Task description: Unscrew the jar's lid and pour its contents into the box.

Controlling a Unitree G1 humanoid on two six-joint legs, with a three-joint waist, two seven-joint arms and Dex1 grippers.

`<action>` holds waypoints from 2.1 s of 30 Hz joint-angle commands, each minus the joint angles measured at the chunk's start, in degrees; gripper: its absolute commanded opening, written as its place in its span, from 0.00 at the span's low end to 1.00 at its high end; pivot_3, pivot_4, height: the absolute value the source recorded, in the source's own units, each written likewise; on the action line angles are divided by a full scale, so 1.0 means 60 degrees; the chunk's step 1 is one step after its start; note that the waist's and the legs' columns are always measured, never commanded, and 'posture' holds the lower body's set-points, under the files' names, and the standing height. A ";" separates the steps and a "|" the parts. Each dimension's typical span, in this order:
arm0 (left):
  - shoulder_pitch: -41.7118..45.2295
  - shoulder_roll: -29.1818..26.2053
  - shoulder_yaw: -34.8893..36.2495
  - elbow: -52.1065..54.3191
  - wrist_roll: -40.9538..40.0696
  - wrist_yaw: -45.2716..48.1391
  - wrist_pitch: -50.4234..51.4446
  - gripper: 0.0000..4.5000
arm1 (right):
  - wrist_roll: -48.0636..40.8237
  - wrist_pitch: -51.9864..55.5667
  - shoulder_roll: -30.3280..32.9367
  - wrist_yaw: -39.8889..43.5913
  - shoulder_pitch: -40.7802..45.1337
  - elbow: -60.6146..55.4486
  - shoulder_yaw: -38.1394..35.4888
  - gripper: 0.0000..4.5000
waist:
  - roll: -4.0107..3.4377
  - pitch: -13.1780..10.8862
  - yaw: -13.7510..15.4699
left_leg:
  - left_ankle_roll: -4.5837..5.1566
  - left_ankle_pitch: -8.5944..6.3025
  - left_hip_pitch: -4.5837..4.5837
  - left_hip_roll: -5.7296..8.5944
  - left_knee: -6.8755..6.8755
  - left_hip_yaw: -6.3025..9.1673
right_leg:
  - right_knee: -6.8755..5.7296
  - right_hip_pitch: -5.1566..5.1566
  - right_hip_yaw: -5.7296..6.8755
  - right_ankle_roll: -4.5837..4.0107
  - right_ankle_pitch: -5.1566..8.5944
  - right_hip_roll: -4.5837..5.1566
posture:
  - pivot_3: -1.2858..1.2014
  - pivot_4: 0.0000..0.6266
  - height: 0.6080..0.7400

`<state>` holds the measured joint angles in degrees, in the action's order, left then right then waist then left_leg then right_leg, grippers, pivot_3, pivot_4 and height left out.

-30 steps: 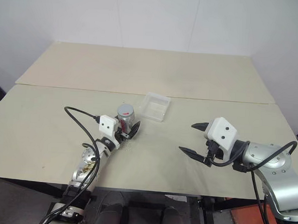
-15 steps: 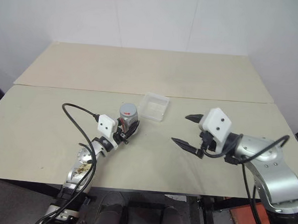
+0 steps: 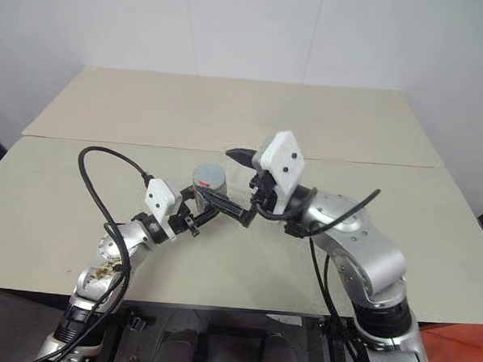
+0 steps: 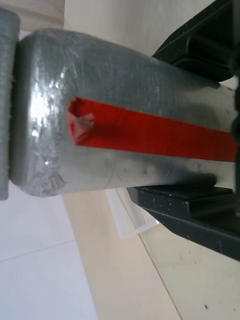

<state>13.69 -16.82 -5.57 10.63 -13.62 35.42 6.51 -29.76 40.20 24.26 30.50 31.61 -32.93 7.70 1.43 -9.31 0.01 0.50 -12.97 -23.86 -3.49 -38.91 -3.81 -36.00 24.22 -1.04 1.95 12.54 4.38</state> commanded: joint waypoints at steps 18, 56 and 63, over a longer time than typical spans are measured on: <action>0.0143 0.0350 -0.0166 0.0253 0.0338 -0.0336 -0.0314 0.48 | 0.0932 0.0026 -0.0930 -0.0335 0.0478 0.0640 0.0537 0.96 | 0.0000 0.0000 -0.0047 | 0.0000 0.0000 -0.0001 -0.0002 0.0002 -0.0001 | -0.0003 0.0004 0.0000 0.0000 0.0000 -0.0002 | 0.52 0.24 1.00; -0.0180 -0.0171 -0.0410 0.0932 -0.0920 0.1404 -0.0157 0.48 | -0.0753 -0.5103 0.0667 1.0334 0.5425 0.9078 0.3400 0.61 | -0.0008 -0.0007 -0.0116 | 0.0000 0.0000 0.0004 -0.0018 0.0012 -0.0004 | -0.0004 0.0008 0.0005 -0.0006 -0.0001 -0.0013 | 0.52 0.24 1.00; -0.0321 -0.0140 -0.0394 0.1060 -0.0919 0.1265 -0.0127 0.48 | -0.1510 -0.6177 0.0931 1.0334 0.6035 1.0144 0.4207 0.61 | -0.0008 -0.0008 -0.0109 | 0.0000 0.0000 0.0001 -0.0018 0.0012 -0.0007 | -0.0003 0.0010 0.0005 -0.0008 -0.0003 -0.0007 | 0.52 0.24 1.00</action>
<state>11.15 -18.24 -8.30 13.26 -18.10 43.39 6.48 -37.47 4.99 29.60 89.42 66.67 27.24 32.83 1.38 -9.36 -0.64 0.50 -12.97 -23.85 -3.60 -38.83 -3.85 -36.02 24.28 -1.01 1.90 12.52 4.33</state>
